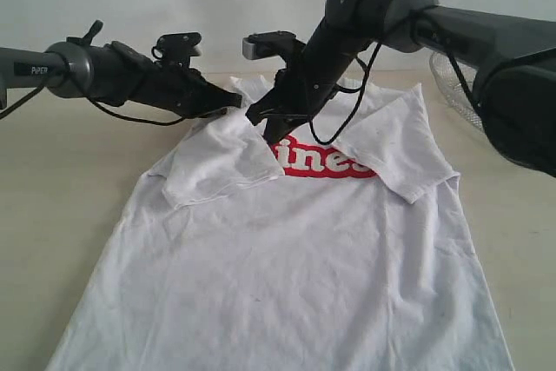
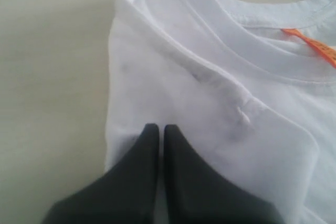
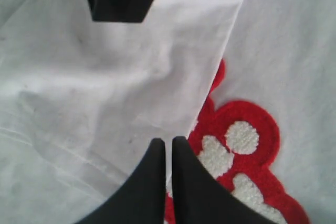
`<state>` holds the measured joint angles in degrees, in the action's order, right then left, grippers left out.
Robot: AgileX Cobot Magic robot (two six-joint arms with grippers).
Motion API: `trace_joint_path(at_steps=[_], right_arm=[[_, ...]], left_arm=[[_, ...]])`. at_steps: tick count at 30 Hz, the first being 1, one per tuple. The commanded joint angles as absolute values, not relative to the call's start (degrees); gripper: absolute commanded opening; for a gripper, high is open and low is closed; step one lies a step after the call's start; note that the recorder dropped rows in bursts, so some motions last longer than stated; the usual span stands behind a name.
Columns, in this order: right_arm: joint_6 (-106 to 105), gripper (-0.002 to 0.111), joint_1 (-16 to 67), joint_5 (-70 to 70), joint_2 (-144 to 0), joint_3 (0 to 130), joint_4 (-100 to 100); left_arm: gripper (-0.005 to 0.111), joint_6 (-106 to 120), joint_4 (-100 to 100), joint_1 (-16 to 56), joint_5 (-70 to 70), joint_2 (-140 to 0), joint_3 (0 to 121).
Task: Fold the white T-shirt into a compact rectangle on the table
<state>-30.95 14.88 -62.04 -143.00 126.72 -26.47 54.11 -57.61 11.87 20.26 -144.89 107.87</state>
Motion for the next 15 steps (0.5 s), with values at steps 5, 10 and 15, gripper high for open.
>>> trace_joint_path(at_steps=[5, 10, 15], right_arm=[[-30.6, 0.0, 15.1, -61.2, -146.4, 126.6, -27.9], [-30.7, 0.0, 15.5, -60.9, -147.1, 126.6, -28.2], [-30.8, 0.0, 15.5, -60.6, -147.1, 126.6, -28.4]], left_arm=[[0.004, 50.8, -55.1, 8.5, 19.0, -144.8, 108.0], [0.004, 49.1, -54.5, 7.1, 21.2, -144.0, 108.5], [0.004, 56.7, -56.9, 10.1, 30.6, -141.5, 111.3]])
